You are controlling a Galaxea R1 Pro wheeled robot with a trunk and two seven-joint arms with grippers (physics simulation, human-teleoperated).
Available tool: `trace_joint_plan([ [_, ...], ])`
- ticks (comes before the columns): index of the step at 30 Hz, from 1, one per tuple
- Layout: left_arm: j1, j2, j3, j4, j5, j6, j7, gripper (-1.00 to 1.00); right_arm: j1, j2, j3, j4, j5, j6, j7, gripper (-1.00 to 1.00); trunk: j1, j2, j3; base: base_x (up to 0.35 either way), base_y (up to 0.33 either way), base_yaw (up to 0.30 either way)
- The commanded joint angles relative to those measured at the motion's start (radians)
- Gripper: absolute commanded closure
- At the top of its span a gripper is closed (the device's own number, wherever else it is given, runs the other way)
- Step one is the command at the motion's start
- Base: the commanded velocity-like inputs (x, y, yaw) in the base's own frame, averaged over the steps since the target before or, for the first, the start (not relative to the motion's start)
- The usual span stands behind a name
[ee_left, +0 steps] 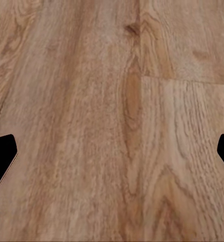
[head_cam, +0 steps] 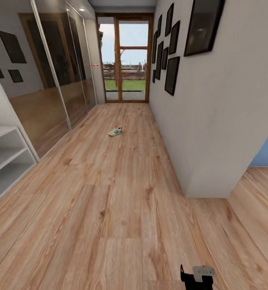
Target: Pick up the two gym shoes and the two sandals from the corridor floor and place them onto the hallstand (shoe rack) in the corridor, making sure they are on the rack and not on the floor. Arrange them so the two gym shoes are next to each other and the two sandals are next to each other.
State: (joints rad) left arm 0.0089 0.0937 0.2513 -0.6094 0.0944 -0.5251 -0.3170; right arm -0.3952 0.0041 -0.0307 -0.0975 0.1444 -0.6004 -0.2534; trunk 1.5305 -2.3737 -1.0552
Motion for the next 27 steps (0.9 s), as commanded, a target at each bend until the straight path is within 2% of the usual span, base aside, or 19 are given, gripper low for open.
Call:
trace_joint_plan([
  [1, 0.000, 0.000, 0.002, -0.001, 0.010, 0.002, -0.010, -1.00, -0.001, 0.000, -0.003, 0.001, 0.011, -0.001, -0.007, -1.00, 0.001, 0.000, -0.001, 0.339, -0.076, 0.277],
  [19, 0.000, 0.000, 0.002, -0.001, 0.010, 0.002, -0.010, -1.00, -0.001, 0.000, -0.003, 0.001, 0.011, -0.001, -0.007, -1.00, 0.001, 0.000, -0.001, 0.339, -0.028, 0.272],
  [27, 0.000, 0.000, 0.002, -0.001, 0.010, 0.002, -0.010, -1.00, -0.001, -0.001, -0.003, 0.001, 0.011, -0.001, -0.007, -1.00, 0.001, 0.000, -0.001, 0.339, 0.000, 0.063],
])
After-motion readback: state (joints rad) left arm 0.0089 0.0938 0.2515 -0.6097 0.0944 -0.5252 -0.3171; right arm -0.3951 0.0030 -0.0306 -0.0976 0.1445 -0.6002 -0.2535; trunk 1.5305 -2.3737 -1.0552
